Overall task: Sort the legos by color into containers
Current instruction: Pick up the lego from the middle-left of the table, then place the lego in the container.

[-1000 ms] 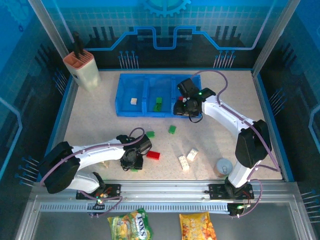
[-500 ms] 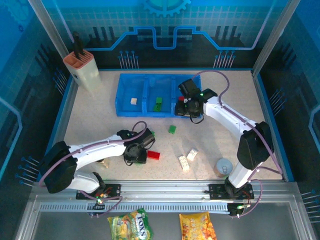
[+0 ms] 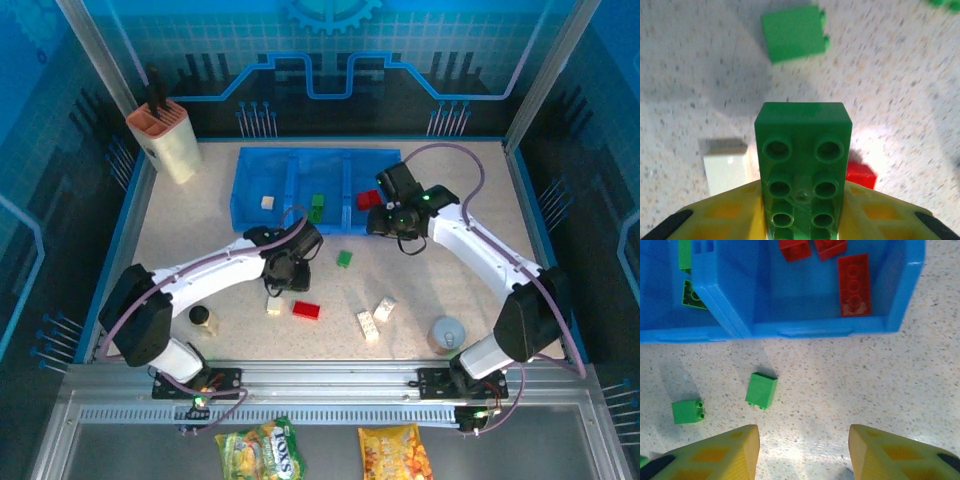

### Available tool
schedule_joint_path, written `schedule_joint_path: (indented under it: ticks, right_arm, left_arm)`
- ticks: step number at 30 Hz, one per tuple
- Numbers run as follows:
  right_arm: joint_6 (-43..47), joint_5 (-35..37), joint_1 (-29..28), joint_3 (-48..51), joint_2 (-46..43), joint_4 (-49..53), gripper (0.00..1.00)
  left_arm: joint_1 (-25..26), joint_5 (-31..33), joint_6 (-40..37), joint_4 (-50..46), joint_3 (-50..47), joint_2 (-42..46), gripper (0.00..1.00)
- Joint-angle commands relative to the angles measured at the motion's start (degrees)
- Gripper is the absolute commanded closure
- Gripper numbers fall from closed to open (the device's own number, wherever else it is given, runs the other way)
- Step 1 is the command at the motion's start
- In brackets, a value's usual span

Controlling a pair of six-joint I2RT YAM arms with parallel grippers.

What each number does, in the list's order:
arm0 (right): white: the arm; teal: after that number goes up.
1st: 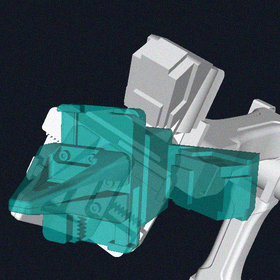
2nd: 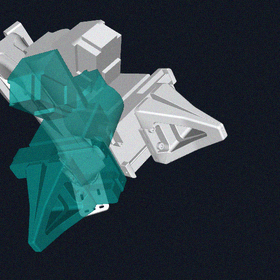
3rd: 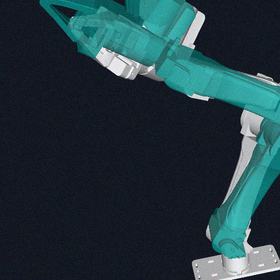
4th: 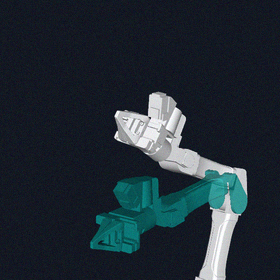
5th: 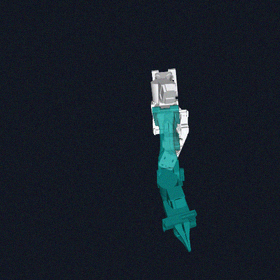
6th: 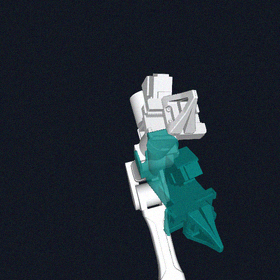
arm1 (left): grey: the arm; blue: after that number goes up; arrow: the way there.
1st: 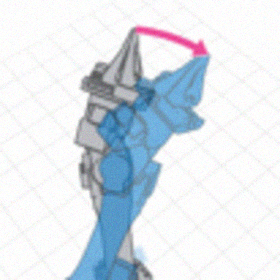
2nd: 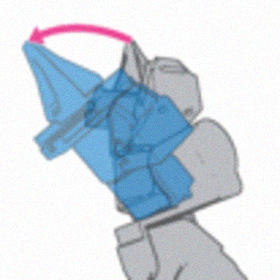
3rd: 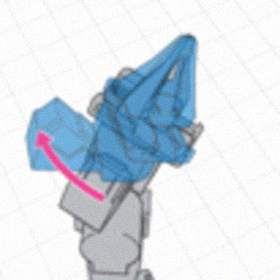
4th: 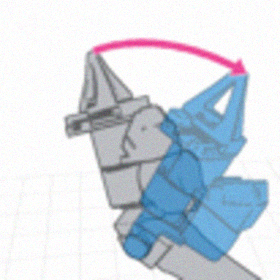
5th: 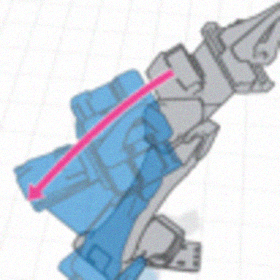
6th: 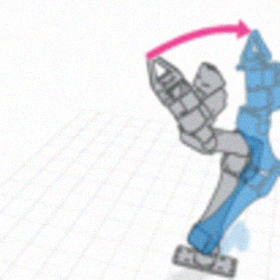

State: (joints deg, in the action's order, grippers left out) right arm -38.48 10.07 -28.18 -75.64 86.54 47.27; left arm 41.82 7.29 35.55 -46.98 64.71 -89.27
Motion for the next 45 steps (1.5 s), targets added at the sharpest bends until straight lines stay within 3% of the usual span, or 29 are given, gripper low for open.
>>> schedule_joint_path:
  ticks: [1, 15, 24, 45]
  right_arm:
    - [0.4, 1.9, 1.0, 1.4, -3.1, 2.1, 0.49]
    - [-1.0, 4.4, 1.2, 4.3, -8.6, 5.1, 0.49]
    - [-2.1, 5.6, 1.3, 5.5, -11.6, 7.2, 0.49]
    - [-3.8, 6.6, 1.0, 6.3, -14.2, 9.7, 0.5]
  left_arm:
    - [-2.5, 0.0, -4.8, -1.8, 5.5, -2.9, 0.63]
    - [-9.6, -1.0, -12.4, -4.1, 32.8, -20.6, 0.63]
    - [-13.1, -6.8, -12.5, -2.8, 46.9, -31.4, 0.64]
    - [-16.1, -13.8, -13.4, 7.6, 53.8, -44.5, 0.64]
